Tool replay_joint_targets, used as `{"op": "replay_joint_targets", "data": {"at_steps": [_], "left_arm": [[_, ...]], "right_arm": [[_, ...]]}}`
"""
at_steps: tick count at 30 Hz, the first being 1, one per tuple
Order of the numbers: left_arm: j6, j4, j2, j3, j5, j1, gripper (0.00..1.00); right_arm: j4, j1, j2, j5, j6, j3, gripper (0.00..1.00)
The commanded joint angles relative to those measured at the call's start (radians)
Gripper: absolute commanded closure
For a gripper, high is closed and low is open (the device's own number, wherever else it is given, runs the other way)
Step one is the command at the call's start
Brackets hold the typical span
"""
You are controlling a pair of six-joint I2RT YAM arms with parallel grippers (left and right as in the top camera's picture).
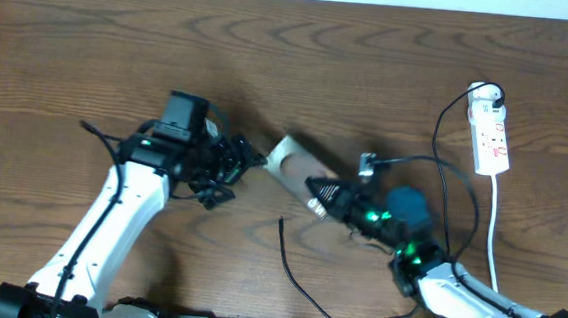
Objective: Plug charger to phone and switch on socket
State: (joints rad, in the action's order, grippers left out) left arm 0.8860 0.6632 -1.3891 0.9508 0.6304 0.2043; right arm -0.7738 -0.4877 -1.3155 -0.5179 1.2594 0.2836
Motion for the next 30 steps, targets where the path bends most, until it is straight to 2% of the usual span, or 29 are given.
{"op": "replay_joint_targets", "data": {"at_steps": [1,7,10,13,17,20,22,26,30], "left_arm": [[-0.225,-0.031,0.012,0.014,0.143,-0.069,0.05],[-0.384,-0.108,0.012,0.014,0.318,-0.146,0.00],[-0.400,-0.137,0.012,0.014,0.331,-0.154,0.01],[-0.401,-0.199,0.012,0.014,0.348,-0.154,0.01],[-0.399,-0.389,0.011,0.014,0.525,-0.154,0.01],[-0.287,-0.512,0.011,0.014,0.555,-0.155,0.01],[-0.205,-0.574,0.011,0.014,0.555,-0.156,0.01],[-0.098,-0.603,0.009,0.014,0.495,-0.156,0.02],[0.040,-0.706,-0.003,0.010,0.476,-0.155,0.02]], "right_arm": [[-0.039,0.114,0.008,-0.234,-0.045,0.016,0.98],[-0.095,0.339,0.008,-0.534,-0.045,0.016,0.99],[-0.123,0.417,0.008,-0.611,-0.027,0.016,0.99],[-0.123,0.448,0.008,-0.609,0.003,0.016,0.99],[-0.124,0.447,0.008,-0.539,0.109,0.016,0.99],[-0.129,0.446,0.008,-0.471,0.223,0.016,0.99],[-0.198,0.434,0.008,-0.399,0.300,0.016,0.99],[-0.369,0.384,0.008,-0.280,0.389,0.016,0.99],[-0.415,0.315,0.008,-0.149,0.460,0.016,0.99]]}}
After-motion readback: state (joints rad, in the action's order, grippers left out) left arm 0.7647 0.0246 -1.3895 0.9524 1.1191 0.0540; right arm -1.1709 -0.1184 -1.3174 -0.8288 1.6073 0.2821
